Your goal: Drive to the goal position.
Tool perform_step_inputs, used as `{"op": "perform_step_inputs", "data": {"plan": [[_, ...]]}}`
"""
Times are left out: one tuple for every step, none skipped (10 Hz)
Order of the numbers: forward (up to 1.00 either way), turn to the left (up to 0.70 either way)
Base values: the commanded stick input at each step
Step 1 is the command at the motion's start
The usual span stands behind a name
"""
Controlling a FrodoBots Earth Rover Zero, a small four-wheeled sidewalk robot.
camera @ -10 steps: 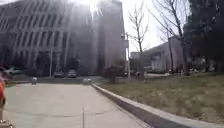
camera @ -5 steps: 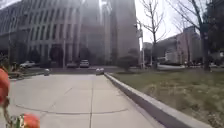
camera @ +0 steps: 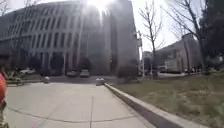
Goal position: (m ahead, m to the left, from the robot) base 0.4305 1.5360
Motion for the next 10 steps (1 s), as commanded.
{"op": "perform_step_inputs", "data": {"plan": [[0.00, 0.00], [0.00, 0.00], [0.00, 0.00], [0.00, 0.00], [0.09, 0.04], [0.21, 0.10], [0.34, 0.16], [0.46, 0.22], [0.59, 0.29], [0.70, 0.34]]}}
